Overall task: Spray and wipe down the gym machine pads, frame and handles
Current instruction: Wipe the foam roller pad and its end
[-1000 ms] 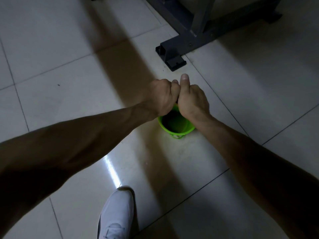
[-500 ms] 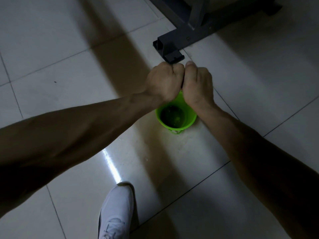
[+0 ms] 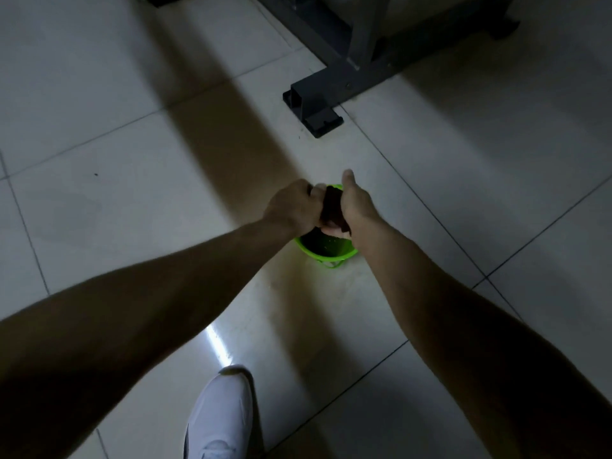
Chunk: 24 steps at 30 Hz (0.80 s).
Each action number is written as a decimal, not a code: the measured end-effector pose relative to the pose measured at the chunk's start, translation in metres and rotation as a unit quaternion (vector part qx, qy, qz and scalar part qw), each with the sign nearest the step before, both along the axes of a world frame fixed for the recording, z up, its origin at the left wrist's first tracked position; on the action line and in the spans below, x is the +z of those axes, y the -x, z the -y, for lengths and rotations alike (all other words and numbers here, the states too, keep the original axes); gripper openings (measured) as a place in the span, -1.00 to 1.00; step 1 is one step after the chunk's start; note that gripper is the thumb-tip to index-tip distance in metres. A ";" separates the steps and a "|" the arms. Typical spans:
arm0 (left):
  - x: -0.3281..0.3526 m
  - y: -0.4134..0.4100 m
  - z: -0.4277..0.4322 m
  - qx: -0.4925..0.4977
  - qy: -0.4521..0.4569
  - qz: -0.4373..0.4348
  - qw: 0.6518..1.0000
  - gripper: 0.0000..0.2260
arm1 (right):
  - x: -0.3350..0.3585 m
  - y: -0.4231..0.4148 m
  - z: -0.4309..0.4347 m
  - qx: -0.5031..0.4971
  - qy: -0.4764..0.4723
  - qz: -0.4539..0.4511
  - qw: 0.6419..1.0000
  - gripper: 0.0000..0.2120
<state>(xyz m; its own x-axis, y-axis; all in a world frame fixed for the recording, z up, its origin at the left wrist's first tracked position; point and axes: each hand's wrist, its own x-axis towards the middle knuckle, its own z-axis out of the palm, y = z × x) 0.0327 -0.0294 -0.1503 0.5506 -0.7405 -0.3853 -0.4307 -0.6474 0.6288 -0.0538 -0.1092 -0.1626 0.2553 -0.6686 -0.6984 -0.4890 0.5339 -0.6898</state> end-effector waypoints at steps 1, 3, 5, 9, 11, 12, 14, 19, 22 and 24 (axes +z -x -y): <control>-0.005 0.001 -0.003 0.022 0.003 -0.027 0.999 -0.65 | -0.002 0.002 0.002 -0.041 -0.052 0.029 0.997 -0.47; 0.009 0.003 -0.001 0.086 0.019 -0.089 0.992 -0.58 | 0.002 0.005 0.003 -0.082 -0.095 0.073 0.989 -0.43; 0.038 0.007 0.002 0.164 0.032 -0.152 0.974 -0.56 | 0.022 0.012 0.001 -0.119 -0.141 0.127 0.975 -0.46; 0.128 0.030 0.003 0.258 0.038 -0.232 0.937 -0.81 | 0.118 0.038 -0.011 -0.175 -0.175 0.180 0.952 -0.59; 0.180 0.044 0.000 0.271 0.039 -0.261 0.926 -0.77 | 0.173 0.054 -0.019 -0.177 -0.176 0.199 0.948 -0.62; 0.217 0.051 -0.003 0.276 0.042 -0.271 0.921 -0.79 | 0.207 0.064 -0.021 -0.171 -0.166 0.208 0.949 -0.64; 0.281 0.065 -0.009 0.314 0.053 -0.308 0.896 -0.80 | 0.269 0.079 -0.036 -0.151 -0.143 0.193 0.959 -0.64; 0.469 0.080 -0.036 0.335 0.039 -0.402 0.851 -0.92 | 0.455 0.111 -0.064 -0.159 -0.114 0.164 0.967 -0.59; 0.560 0.068 -0.059 0.280 0.037 -0.417 0.864 -0.90 | 0.554 0.109 -0.081 -0.160 -0.144 0.190 0.958 -0.74; 0.609 0.054 -0.074 0.248 0.050 -0.397 0.882 -0.87 | 0.600 0.096 -0.094 -0.115 -0.112 0.203 0.966 -0.74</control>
<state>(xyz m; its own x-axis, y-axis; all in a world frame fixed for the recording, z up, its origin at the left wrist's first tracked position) -0.0218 0.0445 0.4585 0.4026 -0.5361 -0.7420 0.4918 -0.5570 0.6693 -0.1498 -0.0150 0.4372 0.4023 -0.5834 -0.7056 -0.0529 0.7546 -0.6541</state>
